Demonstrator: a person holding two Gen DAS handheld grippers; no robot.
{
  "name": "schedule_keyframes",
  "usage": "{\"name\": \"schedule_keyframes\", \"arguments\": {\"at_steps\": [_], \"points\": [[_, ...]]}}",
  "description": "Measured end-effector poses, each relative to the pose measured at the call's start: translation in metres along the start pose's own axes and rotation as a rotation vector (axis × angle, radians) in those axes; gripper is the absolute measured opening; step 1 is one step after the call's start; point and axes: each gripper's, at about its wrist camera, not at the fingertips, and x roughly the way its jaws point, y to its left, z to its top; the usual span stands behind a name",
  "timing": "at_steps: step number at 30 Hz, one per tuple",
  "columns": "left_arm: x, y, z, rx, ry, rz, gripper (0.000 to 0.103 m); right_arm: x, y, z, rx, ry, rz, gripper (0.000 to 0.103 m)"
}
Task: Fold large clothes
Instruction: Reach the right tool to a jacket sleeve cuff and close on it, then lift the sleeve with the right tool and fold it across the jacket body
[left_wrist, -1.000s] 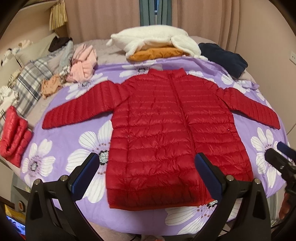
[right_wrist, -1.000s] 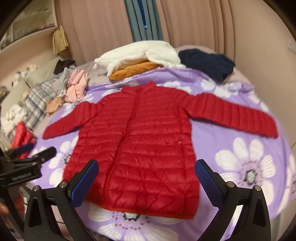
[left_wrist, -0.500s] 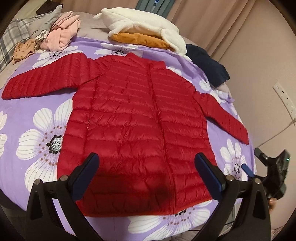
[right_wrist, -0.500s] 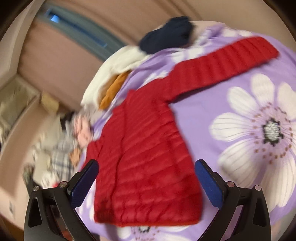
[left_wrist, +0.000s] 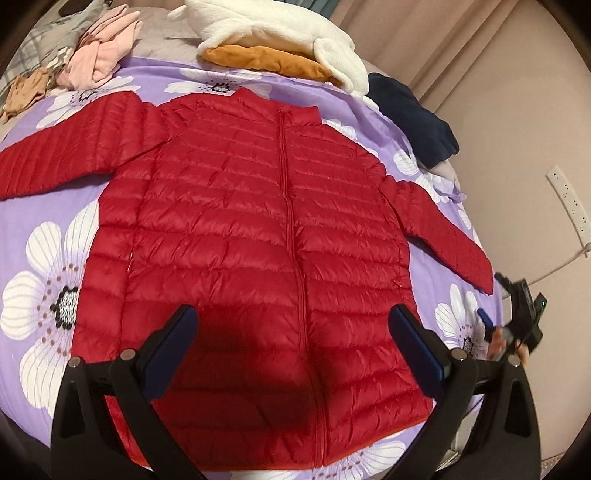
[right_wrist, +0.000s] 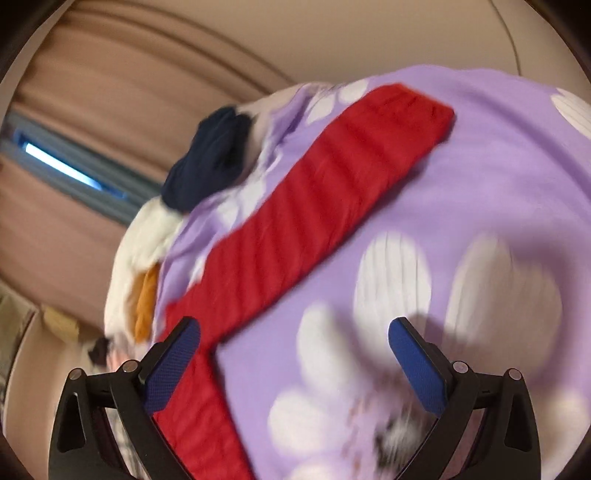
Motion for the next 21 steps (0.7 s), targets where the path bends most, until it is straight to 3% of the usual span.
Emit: {"name": "schedule_keyframes", "arguments": {"at_steps": [2,4,7,10,12,15,19,21], "points": [[0.005,-0.002,0.005,0.007,-0.006,0.003,0.103,0.012,-0.011,0.015,0.045,-0.019,-0.004,0.102],[0.010,-0.004,0.010,0.013,-0.006,0.019,0.103,0.025,-0.022,0.026,0.118,-0.028,0.013,0.095],[0.017,-0.006,0.016,0.016,-0.011,0.023,0.103,0.036,-0.031,0.041,0.182,-0.079,0.050,0.079],[0.023,-0.008,0.022,0.018,-0.013,0.022,0.103,0.042,-0.036,0.050,0.224,-0.102,0.045,0.056],[0.025,-0.009,0.024,0.022,-0.015,0.019,0.103,0.047,-0.040,0.053,0.239,-0.111,0.027,0.032],[0.026,-0.010,0.028,0.026,-0.019,0.020,0.103,0.043,-0.036,0.049,0.196,-0.130,-0.038,0.014],[0.026,-0.008,0.034,0.006,-0.035,0.000,0.102,0.035,-0.008,0.052,0.070,-0.163,-0.065,0.010],[0.023,-0.005,0.039,-0.008,-0.051,-0.003,0.102,0.024,0.023,0.050,-0.051,-0.178,-0.059,0.010]]}}
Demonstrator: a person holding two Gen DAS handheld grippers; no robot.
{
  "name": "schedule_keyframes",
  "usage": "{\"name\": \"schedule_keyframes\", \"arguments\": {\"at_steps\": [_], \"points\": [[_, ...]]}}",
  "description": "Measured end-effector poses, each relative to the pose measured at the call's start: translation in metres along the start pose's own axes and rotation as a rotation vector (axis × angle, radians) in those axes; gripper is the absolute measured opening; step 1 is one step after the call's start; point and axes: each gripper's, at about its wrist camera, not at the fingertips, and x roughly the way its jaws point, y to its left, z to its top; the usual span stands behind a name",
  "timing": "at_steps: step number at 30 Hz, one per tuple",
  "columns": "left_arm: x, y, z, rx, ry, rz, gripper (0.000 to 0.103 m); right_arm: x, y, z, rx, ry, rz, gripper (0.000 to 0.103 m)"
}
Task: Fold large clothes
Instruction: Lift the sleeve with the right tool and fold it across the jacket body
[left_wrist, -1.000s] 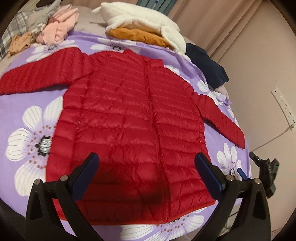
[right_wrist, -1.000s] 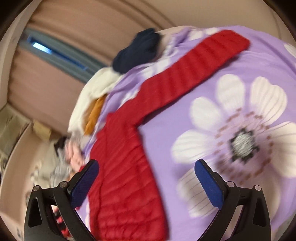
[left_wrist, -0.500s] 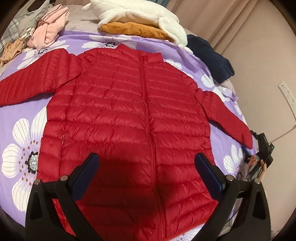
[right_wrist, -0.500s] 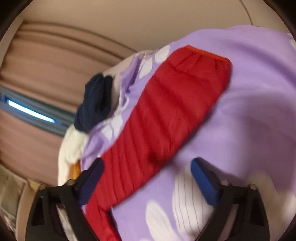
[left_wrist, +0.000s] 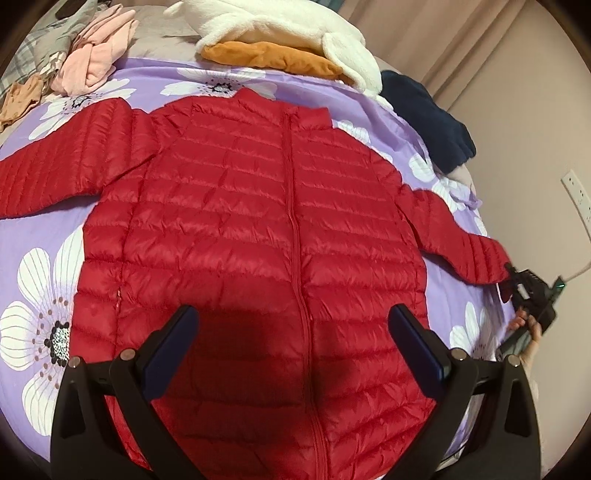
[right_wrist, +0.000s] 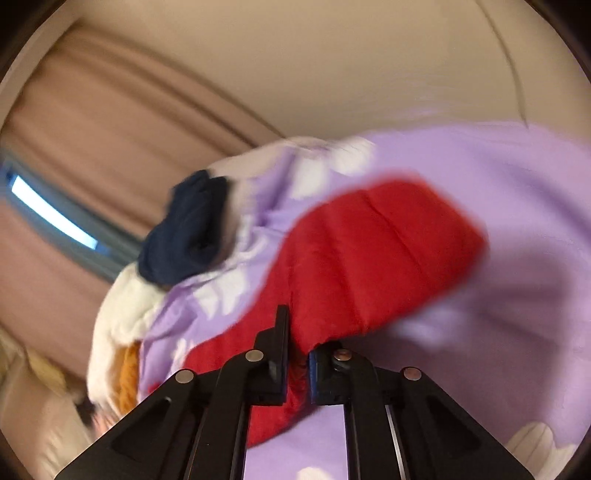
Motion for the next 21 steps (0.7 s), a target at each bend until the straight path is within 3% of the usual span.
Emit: {"name": "schedule_keyframes", "arguments": {"at_steps": [5,12,17,21], "points": [[-0.005,0.018,0.017,-0.096,-0.016,-0.060,0.102,-0.029,0.096,-0.016,-0.323,-0.003,0.093,0.010],[-0.020,0.038,0.041,-0.175,-0.065,-0.182,0.102,-0.028,0.224,-0.098,-0.717,0.080,0.239,0.010],[-0.011,0.058,0.057,-0.265,-0.038,-0.311,0.102,0.001,0.279,-0.168,-0.951,0.138,0.285,0.010],[0.003,0.065,0.066,-0.313,-0.014,-0.436,0.103,0.015,0.295,-0.233,-1.098,0.212,0.294,0.010]]}}
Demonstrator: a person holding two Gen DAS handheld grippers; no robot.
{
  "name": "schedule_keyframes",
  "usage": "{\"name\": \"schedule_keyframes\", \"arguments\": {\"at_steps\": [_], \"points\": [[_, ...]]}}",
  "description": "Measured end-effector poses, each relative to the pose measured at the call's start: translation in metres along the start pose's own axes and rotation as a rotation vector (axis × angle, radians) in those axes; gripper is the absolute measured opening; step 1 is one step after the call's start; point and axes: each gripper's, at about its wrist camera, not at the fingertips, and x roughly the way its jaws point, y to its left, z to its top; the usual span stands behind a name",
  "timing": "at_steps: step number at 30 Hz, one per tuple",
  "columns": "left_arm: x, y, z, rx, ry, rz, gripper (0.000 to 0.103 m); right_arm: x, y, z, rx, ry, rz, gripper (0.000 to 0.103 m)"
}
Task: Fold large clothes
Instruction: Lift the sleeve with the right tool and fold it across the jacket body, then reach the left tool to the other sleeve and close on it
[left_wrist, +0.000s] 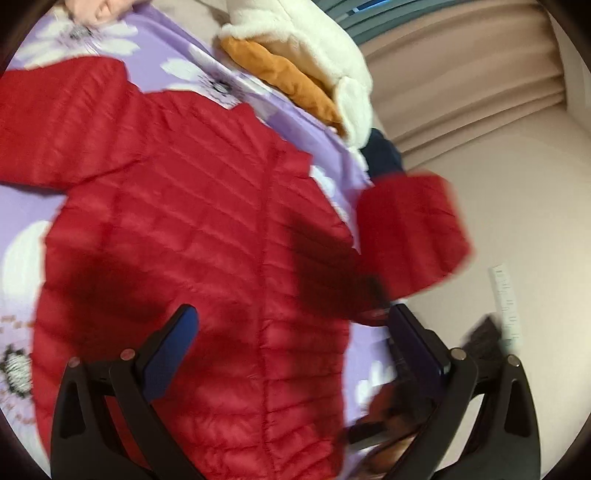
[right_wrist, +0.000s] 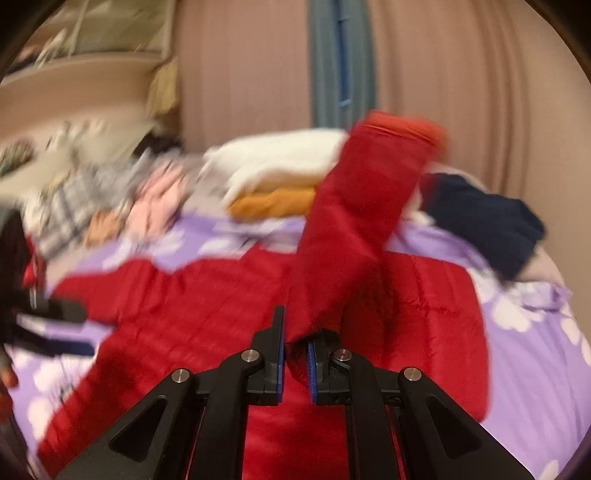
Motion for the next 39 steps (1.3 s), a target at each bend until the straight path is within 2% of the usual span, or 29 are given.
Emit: {"name": "schedule_keyframes", "arguments": {"at_steps": [3,5,9,12,15,17,18,19,20,21,22,23,25,29,32,35,36,39], "points": [[0.017,0.014,0.011,-0.055,0.026,-0.058,0.103,0.020,0.032,-0.017,-0.066,0.069,0.050,0.010],[0.031,0.028,0.017,-0.097,0.044,-0.043,0.103,0.031,0.040,-0.028,-0.088,0.110,0.068,0.010],[0.057,0.049,0.021,-0.176,0.086,-0.061,0.102,0.055,0.053,-0.039,-0.120,0.181,0.076,0.010],[0.069,0.058,0.025,-0.210,0.093,-0.042,0.102,0.058,0.052,-0.039,-0.106,0.188,0.082,0.010],[0.074,0.066,0.034,-0.241,0.056,-0.037,0.099,0.055,0.043,-0.037,-0.055,0.173,0.096,0.011],[0.077,0.072,0.042,-0.260,0.031,-0.036,0.095,0.043,0.029,-0.036,-0.006,0.160,0.098,0.015],[0.079,0.075,0.046,-0.263,0.022,-0.032,0.088,0.037,0.027,-0.041,0.017,0.156,0.094,0.017],[0.081,0.074,0.051,-0.267,0.011,-0.027,0.069,0.033,0.018,-0.042,0.045,0.158,0.087,0.017],[0.082,0.079,0.053,-0.268,0.012,-0.017,0.058,0.029,0.007,-0.044,0.078,0.159,0.076,0.017],[0.086,0.081,0.056,-0.268,0.014,0.001,0.035,0.025,-0.009,-0.046,0.127,0.156,0.061,0.017],[0.089,0.083,0.059,-0.259,0.012,0.021,0.019,0.022,-0.021,-0.047,0.165,0.153,0.047,0.018],[0.091,0.083,0.061,-0.239,0.005,0.058,0.015,0.019,-0.038,-0.048,0.220,0.149,0.021,0.018],[0.086,0.081,0.064,-0.204,-0.034,0.111,0.014,0.016,-0.060,-0.050,0.297,0.147,-0.009,0.018],[0.057,0.075,0.066,-0.127,-0.133,0.135,0.010,0.015,-0.094,-0.051,0.410,0.119,-0.046,0.018],[0.057,0.078,0.069,-0.086,-0.099,0.174,0.011,0.033,-0.107,-0.057,0.472,0.157,-0.034,0.018],[0.069,0.091,0.068,-0.096,-0.034,0.210,0.016,0.061,-0.110,-0.072,0.461,0.283,-0.144,0.018],[0.072,0.096,0.067,-0.102,-0.018,0.225,0.018,0.066,-0.112,-0.076,0.476,0.299,-0.137,0.018],[0.067,0.106,0.065,-0.140,0.008,0.206,0.028,0.064,-0.113,-0.078,0.512,0.290,-0.120,0.018]]}}
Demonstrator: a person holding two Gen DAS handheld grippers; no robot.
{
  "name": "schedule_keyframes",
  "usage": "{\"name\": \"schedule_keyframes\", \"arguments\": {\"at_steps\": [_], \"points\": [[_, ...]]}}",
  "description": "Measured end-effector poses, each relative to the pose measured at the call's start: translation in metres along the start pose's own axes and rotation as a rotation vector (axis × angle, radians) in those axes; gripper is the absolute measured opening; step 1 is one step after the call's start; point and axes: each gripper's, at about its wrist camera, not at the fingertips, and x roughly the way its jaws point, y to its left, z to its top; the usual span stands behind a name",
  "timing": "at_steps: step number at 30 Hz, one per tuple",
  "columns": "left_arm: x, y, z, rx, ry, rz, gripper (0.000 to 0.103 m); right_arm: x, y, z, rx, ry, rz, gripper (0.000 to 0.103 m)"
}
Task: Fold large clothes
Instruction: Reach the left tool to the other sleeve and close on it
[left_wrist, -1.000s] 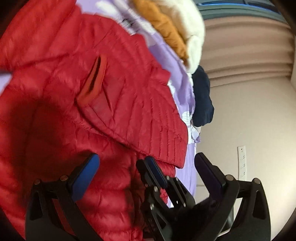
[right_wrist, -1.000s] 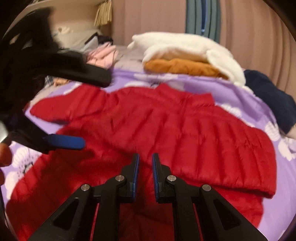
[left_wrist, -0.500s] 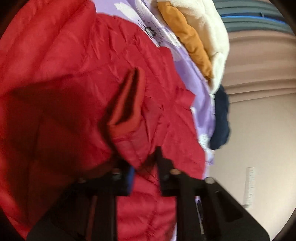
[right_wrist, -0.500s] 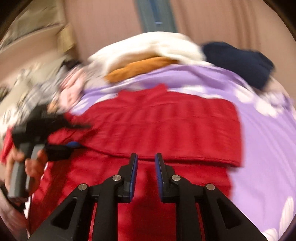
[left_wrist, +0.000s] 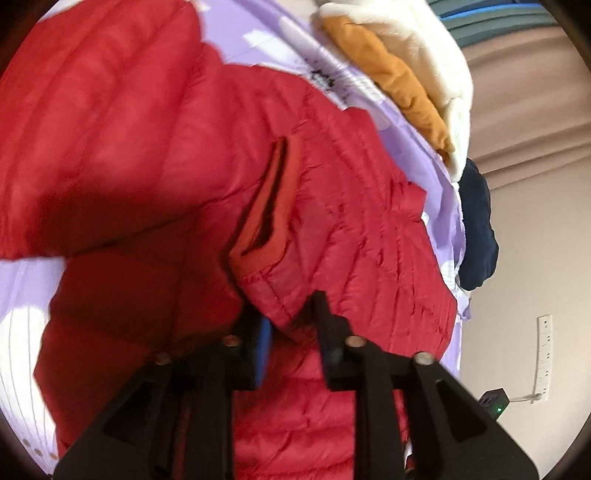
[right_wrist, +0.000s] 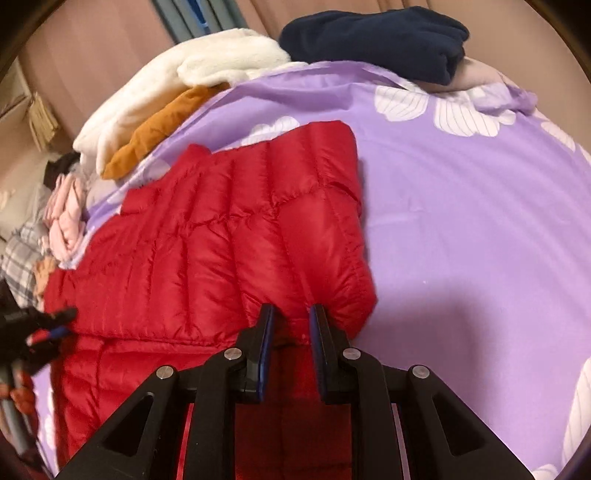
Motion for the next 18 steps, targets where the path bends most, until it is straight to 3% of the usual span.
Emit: {"name": "schedule_keyframes", "arguments": {"at_steps": [2,4,5,8,13,18], "points": [[-0.016,0.006,-0.001,-0.008,-0.013,-0.030,0.041,-0.007,0.002,0.000,0.005,0.004,0.006,0.018],[-0.042,0.015,-0.003,-0.008,-0.066,-0.034,0.069,-0.015,0.001,0.002,0.001,-0.001,0.013,0.019],[-0.054,0.019,-0.003,-0.011,-0.097,-0.040,0.072,-0.024,0.003,0.001,-0.010,-0.017,0.022,0.022],[-0.092,0.043,0.001,-0.043,-0.169,-0.045,0.074,-0.043,-0.002,-0.004,-0.022,-0.048,0.043,0.034],[-0.150,0.109,0.013,-0.187,-0.283,-0.022,0.074,-0.069,0.003,-0.013,-0.025,-0.091,0.110,0.036],[-0.186,0.178,0.021,-0.396,-0.391,-0.067,0.074,-0.086,0.011,-0.025,-0.029,-0.108,0.154,0.037]]}}
